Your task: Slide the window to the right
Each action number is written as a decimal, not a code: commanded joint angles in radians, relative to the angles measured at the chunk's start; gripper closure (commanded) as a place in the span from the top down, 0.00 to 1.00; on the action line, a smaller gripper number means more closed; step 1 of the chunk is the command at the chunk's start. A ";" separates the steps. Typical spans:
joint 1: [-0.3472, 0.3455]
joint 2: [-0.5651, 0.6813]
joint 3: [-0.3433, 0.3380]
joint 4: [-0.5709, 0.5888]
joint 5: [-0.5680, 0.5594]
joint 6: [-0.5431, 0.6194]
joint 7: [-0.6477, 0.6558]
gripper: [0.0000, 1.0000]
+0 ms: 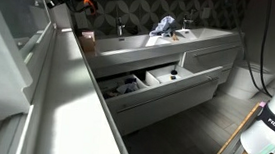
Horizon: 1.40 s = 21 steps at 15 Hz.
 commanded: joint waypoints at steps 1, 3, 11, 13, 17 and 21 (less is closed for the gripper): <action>-0.001 0.131 -0.019 0.229 -0.001 0.076 0.050 0.00; 0.000 0.171 -0.025 0.291 -0.005 0.094 0.066 0.00; 0.037 0.358 -0.145 0.591 -0.099 0.228 0.281 0.00; 0.055 0.351 -0.208 0.565 -0.174 0.196 0.388 0.00; 0.102 0.315 -0.326 0.491 -0.305 0.137 0.584 0.00; 0.153 0.243 -0.443 0.404 -0.386 0.055 0.759 0.00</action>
